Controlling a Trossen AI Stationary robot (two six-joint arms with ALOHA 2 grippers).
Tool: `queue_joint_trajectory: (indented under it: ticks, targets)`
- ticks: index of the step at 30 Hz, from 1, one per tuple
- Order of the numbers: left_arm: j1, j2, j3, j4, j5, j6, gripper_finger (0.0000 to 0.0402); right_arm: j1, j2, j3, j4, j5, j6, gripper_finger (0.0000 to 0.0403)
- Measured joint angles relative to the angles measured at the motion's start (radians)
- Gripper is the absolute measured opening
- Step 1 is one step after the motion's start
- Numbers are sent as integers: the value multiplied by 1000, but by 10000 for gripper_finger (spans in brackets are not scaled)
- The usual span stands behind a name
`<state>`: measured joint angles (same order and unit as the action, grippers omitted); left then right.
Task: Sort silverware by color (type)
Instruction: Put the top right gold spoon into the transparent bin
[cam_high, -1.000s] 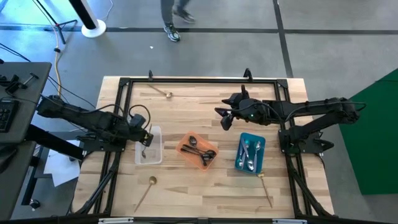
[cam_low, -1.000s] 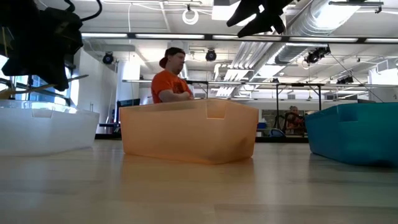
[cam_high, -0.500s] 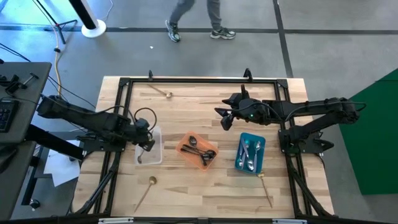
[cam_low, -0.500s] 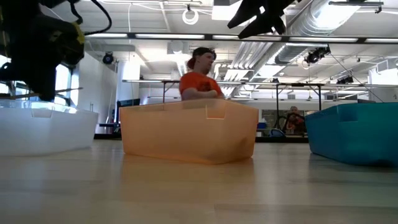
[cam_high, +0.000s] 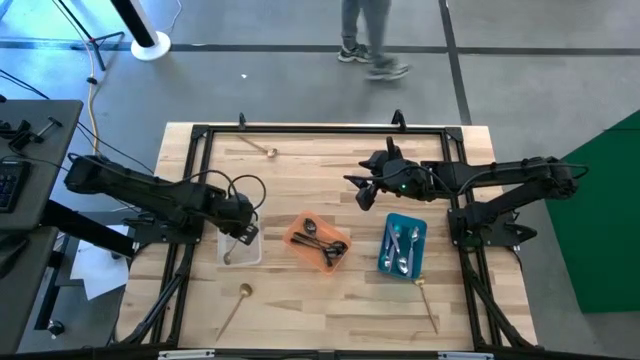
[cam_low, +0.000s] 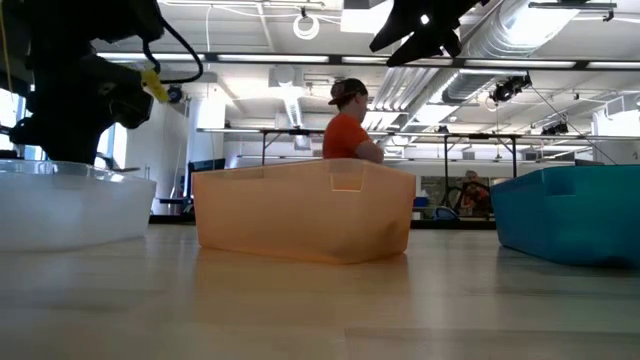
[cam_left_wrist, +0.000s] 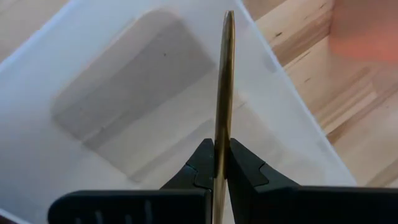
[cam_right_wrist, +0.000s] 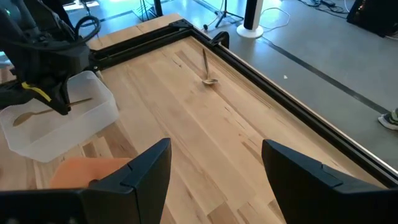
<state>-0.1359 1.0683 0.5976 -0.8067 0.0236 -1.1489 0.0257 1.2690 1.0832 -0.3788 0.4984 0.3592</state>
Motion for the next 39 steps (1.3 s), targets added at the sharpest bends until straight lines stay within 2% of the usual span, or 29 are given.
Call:
queue_joint_trajectory:
  ticks: [8,23,35,39]
  targets:
    - [53,74,0,25,33,61,5,0,0,0,-7,0,0,236]
    - [158,303,1,78,125,193,5,0,0,0,-51,0,23,236]
    - [163,317,2,77,124,234,16,0,0,0,-51,0,26,236]
    - [163,317,2,83,113,253,31,0,0,0,-51,0,26,236]
